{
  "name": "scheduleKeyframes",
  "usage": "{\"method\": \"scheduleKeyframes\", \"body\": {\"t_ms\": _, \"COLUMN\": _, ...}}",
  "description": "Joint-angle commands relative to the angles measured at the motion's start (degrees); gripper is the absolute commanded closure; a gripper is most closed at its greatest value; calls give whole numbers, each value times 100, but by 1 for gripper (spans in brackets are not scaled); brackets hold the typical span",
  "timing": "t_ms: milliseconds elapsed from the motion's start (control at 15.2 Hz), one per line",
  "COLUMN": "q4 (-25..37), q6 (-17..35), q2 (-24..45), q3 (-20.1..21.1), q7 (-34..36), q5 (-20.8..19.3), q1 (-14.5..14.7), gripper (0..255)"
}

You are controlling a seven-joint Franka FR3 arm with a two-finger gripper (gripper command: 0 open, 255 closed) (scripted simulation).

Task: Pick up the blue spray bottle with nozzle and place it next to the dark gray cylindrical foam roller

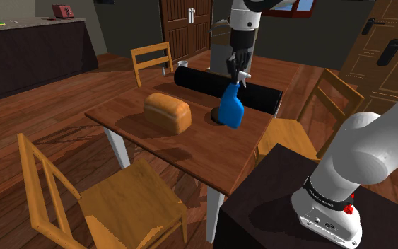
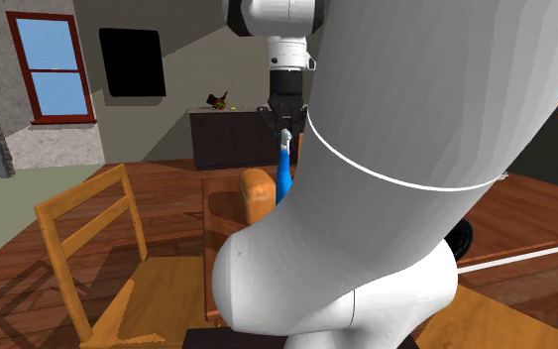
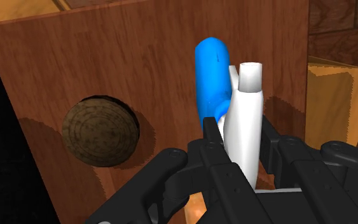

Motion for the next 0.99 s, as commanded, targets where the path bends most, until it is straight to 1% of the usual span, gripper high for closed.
{"method": "scheduleKeyframes", "body": {"t_ms": 0, "q4": 156, "q6": -155, "q2": 3, "q3": -1, "q7": -2, "q5": -1, "q1": -1, "gripper": 255}}
{"method": "scheduleKeyframes", "body": {"t_ms": 924, "q4": 1411, "q6": -1214, "q2": 199, "q3": 2, "q7": 4, "q5": 5, "q1": 4, "gripper": 255}}
